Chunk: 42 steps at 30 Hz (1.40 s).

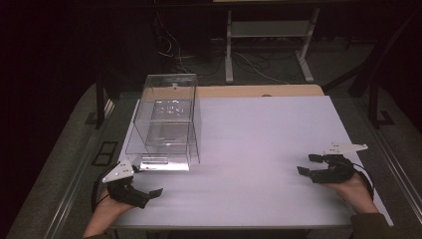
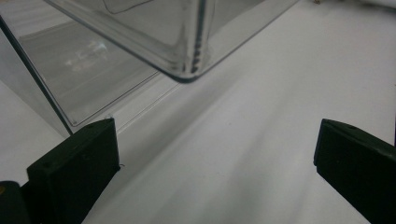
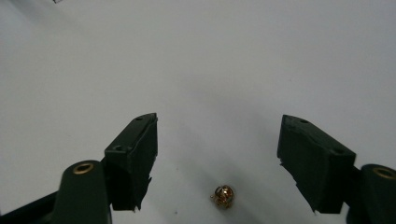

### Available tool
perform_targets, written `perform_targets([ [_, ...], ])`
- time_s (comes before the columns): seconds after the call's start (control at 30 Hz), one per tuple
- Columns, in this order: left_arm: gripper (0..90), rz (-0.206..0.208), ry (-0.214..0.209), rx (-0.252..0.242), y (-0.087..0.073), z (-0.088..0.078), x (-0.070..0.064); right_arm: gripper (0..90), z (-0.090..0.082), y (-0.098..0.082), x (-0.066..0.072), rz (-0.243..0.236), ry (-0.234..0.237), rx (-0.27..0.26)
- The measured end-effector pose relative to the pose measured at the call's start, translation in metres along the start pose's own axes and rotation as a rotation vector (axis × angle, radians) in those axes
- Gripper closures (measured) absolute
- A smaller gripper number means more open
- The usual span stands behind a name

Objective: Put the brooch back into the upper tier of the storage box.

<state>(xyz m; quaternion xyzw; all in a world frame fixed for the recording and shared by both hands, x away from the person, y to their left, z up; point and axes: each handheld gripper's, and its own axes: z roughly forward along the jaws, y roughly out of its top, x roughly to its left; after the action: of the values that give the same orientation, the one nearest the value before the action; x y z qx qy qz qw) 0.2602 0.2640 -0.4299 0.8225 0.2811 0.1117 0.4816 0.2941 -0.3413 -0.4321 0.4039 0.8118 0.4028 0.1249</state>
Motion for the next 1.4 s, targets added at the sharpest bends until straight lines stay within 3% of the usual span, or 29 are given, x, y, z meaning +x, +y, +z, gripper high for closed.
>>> perform_targets([
  [0.5, 0.0, 0.000, 0.001, -0.004, 0.0004, -0.0007, 0.0000, 41.6, -0.0022, -0.0052, -0.0042, 0.031, -0.006, 0.048],
  [0.87, 0.0, 0.000, 0.003, -0.001, 0.0005, -0.0012, 0.0004, 59.0, -0.0007, -0.0092, -0.0064, 0.048, -0.021, 0.114],
  [1.23, 0.0, -0.002, 0.003, -0.004, 0.0006, -0.0013, 0.0001, 70.3, 0.0030, -0.0100, -0.0060, 0.042, 0.000, 0.146],
  [1.4, 0.0, -0.002, 0.002, -0.002, 0.0006, -0.0008, 0.0001, 71.1, 0.0047, -0.0103, -0.0057, 0.031, -0.003, 0.151],
])
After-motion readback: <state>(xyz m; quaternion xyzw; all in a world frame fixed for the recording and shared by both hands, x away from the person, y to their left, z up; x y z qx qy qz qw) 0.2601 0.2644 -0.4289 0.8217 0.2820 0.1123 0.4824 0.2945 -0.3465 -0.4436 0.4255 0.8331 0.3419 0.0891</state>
